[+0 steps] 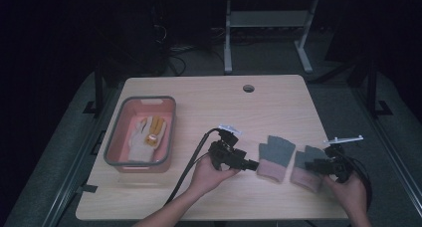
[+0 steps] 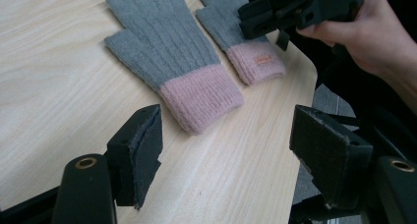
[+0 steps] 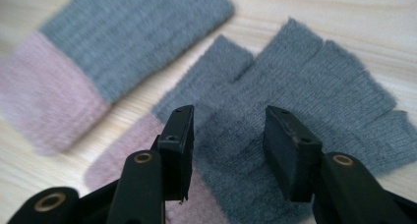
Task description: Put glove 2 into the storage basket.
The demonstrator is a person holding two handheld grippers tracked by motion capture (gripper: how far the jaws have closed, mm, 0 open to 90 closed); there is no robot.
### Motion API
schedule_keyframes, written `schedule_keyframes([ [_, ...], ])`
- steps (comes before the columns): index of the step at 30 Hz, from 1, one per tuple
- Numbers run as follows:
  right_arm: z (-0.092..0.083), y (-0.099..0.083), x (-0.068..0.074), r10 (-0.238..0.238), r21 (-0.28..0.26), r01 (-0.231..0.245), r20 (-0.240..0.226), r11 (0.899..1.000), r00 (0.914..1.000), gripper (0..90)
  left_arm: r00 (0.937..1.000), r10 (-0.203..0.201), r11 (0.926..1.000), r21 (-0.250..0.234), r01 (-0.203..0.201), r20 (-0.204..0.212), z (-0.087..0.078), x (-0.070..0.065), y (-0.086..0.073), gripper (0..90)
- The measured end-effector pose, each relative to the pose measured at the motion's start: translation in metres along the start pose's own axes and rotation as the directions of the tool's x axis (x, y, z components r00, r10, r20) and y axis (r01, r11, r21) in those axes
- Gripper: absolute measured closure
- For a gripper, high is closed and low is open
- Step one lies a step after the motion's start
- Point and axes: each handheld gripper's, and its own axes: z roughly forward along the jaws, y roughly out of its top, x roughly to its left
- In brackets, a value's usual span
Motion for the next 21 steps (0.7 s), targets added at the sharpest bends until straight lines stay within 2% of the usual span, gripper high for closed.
schedule_keyframes([
  [4,0.003,0.0,0.007,-0.04,0.016,0.039,0.05,0.999,0.998,54.9,1.0,0.001,1.0,0.003,-0.001,0.004,0.0,0.0,0.0,28.5],
  [9,0.007,-0.001,0.015,-0.076,0.017,0.074,0.108,0.997,0.9912,59.3,1.0,0.005,1.0,0.002,-0.005,-0.004,-0.002,-0.002,0.0,28.5],
  [17,0.008,-0.001,0.015,-0.089,0.007,0.089,0.116,0.996,0.9892,67.2,0.9999,0.005,0.9999,0.014,-0.005,-0.013,0.003,-0.004,-0.001,28.7],
  [21,0.008,0.001,0.014,-0.077,0.012,0.076,0.111,0.997,0.9908,73.2,0.9999,0.004,0.9999,0.014,-0.003,-0.014,0.006,-0.005,0.0,28.6],
])
